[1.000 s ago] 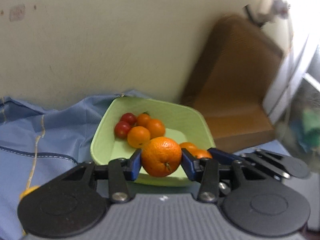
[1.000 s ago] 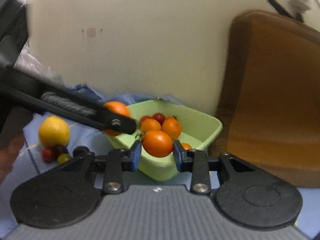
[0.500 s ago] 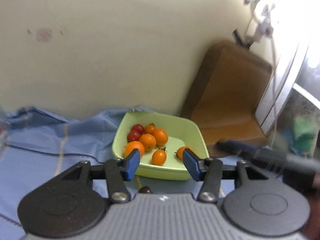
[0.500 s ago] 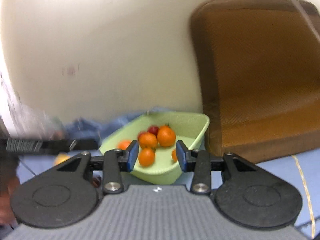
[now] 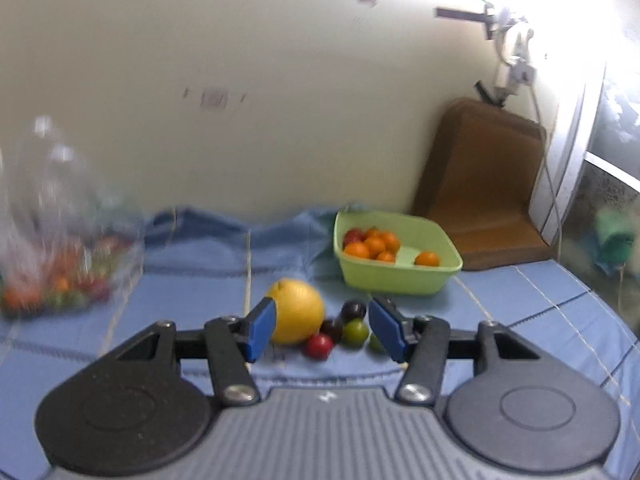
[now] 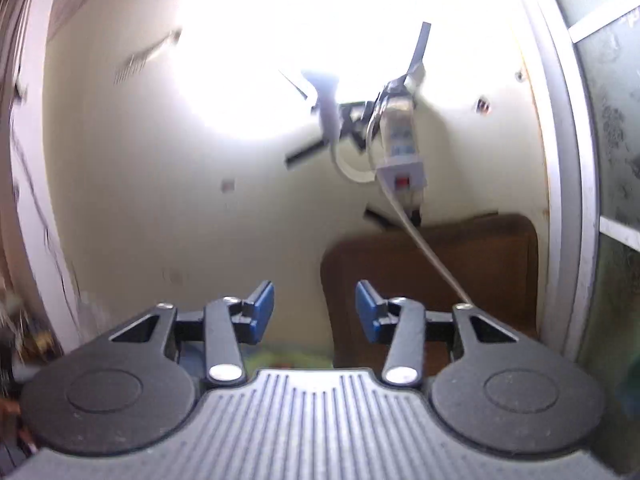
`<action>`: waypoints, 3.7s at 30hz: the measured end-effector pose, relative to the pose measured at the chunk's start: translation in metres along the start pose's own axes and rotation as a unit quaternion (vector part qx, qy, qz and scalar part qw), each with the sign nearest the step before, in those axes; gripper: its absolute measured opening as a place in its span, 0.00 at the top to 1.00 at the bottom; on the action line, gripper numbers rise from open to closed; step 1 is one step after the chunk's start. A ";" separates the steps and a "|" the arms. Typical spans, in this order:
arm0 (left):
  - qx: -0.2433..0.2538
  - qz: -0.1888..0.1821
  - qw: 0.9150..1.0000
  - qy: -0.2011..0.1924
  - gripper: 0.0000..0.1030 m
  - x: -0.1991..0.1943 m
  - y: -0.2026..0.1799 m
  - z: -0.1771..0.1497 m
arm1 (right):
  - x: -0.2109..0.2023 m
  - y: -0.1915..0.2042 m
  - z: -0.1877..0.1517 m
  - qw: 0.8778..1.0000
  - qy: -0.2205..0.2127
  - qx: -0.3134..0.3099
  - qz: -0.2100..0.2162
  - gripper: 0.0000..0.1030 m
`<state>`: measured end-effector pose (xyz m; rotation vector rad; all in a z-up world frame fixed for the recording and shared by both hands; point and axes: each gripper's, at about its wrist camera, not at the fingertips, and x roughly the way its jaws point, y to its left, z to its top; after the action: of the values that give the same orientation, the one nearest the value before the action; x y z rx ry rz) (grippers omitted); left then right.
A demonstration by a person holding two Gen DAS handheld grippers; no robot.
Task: Organize fruits
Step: 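Move both grippers back to the remaining fruit pile, then grasp a green cherry tomato with the right gripper while the left grasps a red cherry tomato, then carry both tomatoes over the green basket and open both grippers, then move both grippers back to the fruits beside the pomelo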
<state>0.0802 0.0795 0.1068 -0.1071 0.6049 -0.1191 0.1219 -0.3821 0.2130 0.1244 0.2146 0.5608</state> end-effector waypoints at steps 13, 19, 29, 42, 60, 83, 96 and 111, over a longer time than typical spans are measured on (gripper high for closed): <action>-0.037 0.016 0.999 0.029 0.56 0.065 0.002 -0.032 | 0.191 0.103 -0.187 0.964 0.220 -0.060 0.134 0.65; -0.009 0.018 0.999 0.048 0.55 0.091 -0.003 -0.042 | 0.232 0.137 -0.183 0.955 0.220 -0.097 0.173 0.64; -0.047 0.009 0.997 0.061 0.75 0.114 0.008 -0.041 | 0.244 0.156 -0.198 0.945 0.238 -0.151 0.164 0.70; 0.011 -0.127 0.988 0.085 0.75 0.067 -0.085 -0.086 | 0.138 0.113 -0.210 0.957 0.228 -0.129 0.128 0.70; 0.054 -0.154 0.982 0.098 0.75 0.060 -0.148 -0.090 | 0.061 0.074 -0.225 0.977 0.179 -0.101 0.059 0.70; -0.053 -0.042 0.993 0.099 0.65 0.211 -0.052 0.059 | 0.267 0.038 -0.139 0.988 0.148 -0.043 0.013 0.69; -0.098 -0.059 0.992 0.044 0.64 0.097 -0.003 -0.004 | 0.213 0.083 -0.163 0.976 0.171 -0.029 0.132 0.69; -0.203 -0.068 0.975 0.062 0.58 0.127 0.029 -0.028 | 0.260 0.164 -0.196 0.952 0.234 -0.109 0.164 0.61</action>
<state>0.1701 0.0877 0.0084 -0.5419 0.7419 -0.1335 0.2062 -0.0933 0.0083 -0.1958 0.5992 0.9388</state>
